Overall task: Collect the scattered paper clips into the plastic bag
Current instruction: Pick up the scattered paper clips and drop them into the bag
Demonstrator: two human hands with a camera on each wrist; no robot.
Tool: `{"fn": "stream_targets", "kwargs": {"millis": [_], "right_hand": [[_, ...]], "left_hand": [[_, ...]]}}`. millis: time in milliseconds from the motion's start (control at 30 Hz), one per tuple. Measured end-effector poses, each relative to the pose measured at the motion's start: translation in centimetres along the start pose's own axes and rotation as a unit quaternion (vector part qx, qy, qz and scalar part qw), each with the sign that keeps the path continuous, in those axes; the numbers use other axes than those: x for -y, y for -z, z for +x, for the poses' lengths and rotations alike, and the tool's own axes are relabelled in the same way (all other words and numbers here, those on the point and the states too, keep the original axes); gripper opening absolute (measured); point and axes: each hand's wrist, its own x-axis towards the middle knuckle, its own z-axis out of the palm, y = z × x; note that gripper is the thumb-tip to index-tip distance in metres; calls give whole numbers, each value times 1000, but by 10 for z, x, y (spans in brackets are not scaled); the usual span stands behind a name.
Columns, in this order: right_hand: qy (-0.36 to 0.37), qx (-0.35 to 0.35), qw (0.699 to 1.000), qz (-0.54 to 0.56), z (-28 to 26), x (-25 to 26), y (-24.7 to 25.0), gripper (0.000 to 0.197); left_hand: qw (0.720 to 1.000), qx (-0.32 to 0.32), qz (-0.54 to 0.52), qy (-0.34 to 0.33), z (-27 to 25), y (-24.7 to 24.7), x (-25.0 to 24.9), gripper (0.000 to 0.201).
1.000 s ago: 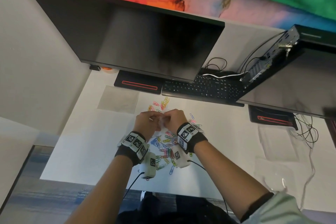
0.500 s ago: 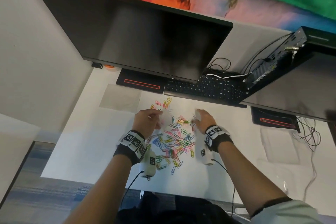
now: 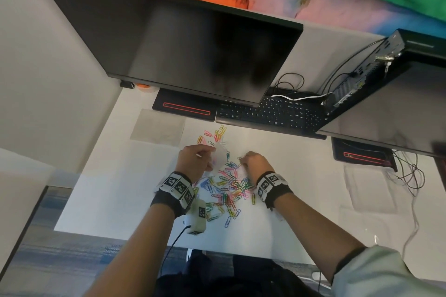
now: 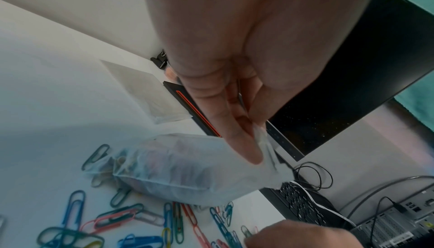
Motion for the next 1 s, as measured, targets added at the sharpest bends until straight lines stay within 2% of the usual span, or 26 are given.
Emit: {"fn": "stream_targets", "kwargs": {"millis": [67, 100, 167, 200, 300, 333, 400, 467, 533, 567, 667, 800, 933, 1000], "right_hand": [[-108, -37, 983, 147, -3, -8, 8, 25], [-161, -53, 958, 230, -5, -10, 14, 21], [-239, -64, 890, 382, -10, -15, 25, 15], [-259, -55, 847, 461, -13, -16, 31, 15], [-259, -13, 696, 669, -20, -8, 55, 19], [-244, -9, 658, 712, -22, -4, 63, 22], [-209, 0, 607, 767, -24, 10, 80, 27], [-187, 13, 581, 792, -26, 27, 90, 27], [-178, 23, 584, 791, -25, 44, 95, 25], [-178, 22, 602, 778, -24, 53, 95, 23], [-197, -8, 682, 704, -22, 71, 93, 16], [-234, -9, 739, 631, -21, 81, 89, 17], [-191, 33, 840, 507, -24, 78, 86, 28], [-175, 29, 873, 455, -25, 75, 88, 24]], "left_hand": [[1000, 1, -2, 2, -2, 0, 0, 28], [1000, 2, -3, 3, -2, -1, 1, 28], [1000, 2, -6, 5, -3, -1, 1, 28], [1000, 2, -6, 6, -3, -1, 1, 28], [1000, 1, -3, 6, -3, -2, -1, 28], [1000, 2, -2, 4, -4, -3, -4, 28], [1000, -1, 10, -11, -5, -3, -10, 28], [999, -8, 32, -36, -4, -3, -17, 27], [997, -7, 49, -55, -1, -3, -22, 26], [997, -4, 51, -59, -1, -4, -23, 24], [997, 0, 45, -58, -1, -6, -24, 23], [998, 8, 40, -46, -5, -10, -23, 25], [998, 18, 41, -42, -11, -14, -23, 21], [998, 22, 41, -42, -12, -14, -22, 21]]}}
